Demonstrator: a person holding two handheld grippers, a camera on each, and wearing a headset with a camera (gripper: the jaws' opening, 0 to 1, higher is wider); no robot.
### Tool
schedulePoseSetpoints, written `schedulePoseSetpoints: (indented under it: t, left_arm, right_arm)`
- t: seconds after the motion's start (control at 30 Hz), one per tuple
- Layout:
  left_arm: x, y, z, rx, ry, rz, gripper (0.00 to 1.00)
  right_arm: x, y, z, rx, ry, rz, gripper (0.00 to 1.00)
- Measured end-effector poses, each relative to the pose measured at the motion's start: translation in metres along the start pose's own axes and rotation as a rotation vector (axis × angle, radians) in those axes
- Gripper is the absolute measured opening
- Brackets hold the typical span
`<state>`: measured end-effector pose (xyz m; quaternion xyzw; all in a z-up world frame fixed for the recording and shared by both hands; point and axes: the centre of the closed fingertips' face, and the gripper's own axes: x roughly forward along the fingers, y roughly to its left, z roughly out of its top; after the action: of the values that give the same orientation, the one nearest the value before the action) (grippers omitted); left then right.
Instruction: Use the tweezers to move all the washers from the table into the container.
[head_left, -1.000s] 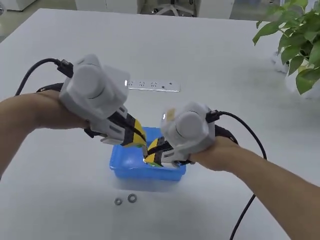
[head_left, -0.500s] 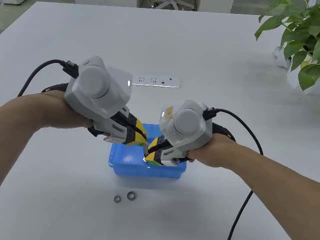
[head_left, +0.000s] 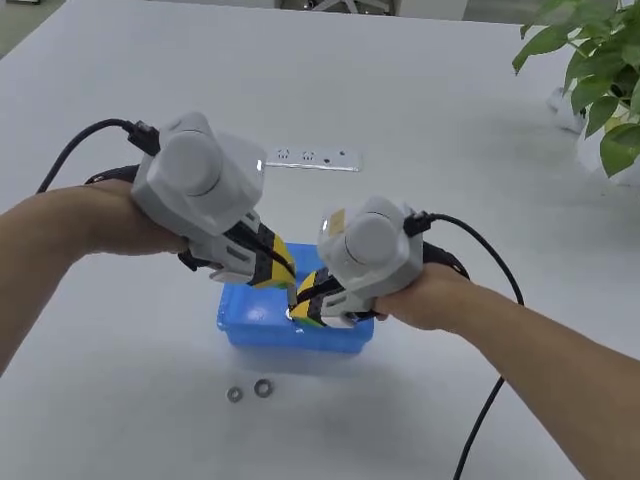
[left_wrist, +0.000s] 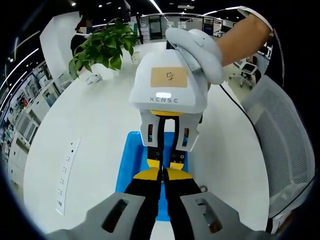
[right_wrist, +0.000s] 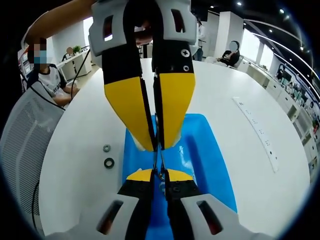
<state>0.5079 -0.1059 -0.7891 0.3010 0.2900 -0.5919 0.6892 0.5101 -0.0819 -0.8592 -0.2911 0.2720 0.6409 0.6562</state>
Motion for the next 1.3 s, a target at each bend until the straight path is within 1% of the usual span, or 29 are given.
schedulePoseSetpoints:
  t: [0.1, 0.33, 0.43, 0.87, 1.1, 1.3]
  left_arm:
    - [0.0, -0.001, 0.0, -0.003, 0.002, -0.003, 0.06]
    - [-0.002, -0.002, -0.003, 0.01, 0.021, 0.001, 0.07]
    - [-0.003, -0.002, -0.003, 0.013, 0.021, 0.003, 0.07]
    - [-0.015, -0.004, 0.01, 0.035, 0.018, 0.019, 0.07]
    - [-0.024, -0.006, 0.018, 0.048, 0.02, 0.03, 0.07]
    - [-0.031, -0.01, 0.026, 0.062, 0.019, 0.041, 0.06]
  right_arm:
    - [0.0, 0.0, 0.0, 0.001, 0.0, 0.0, 0.1]
    - [0.0, 0.001, 0.0, -0.013, 0.006, -0.003, 0.11]
    - [-0.002, 0.0, 0.002, -0.016, 0.002, -0.007, 0.11]
    - [-0.014, 0.001, 0.013, -0.032, -0.021, -0.029, 0.11]
    - [-0.025, 0.0, 0.021, -0.046, -0.03, -0.046, 0.11]
    - [-0.032, 0.002, 0.027, -0.057, -0.037, -0.055, 0.11]
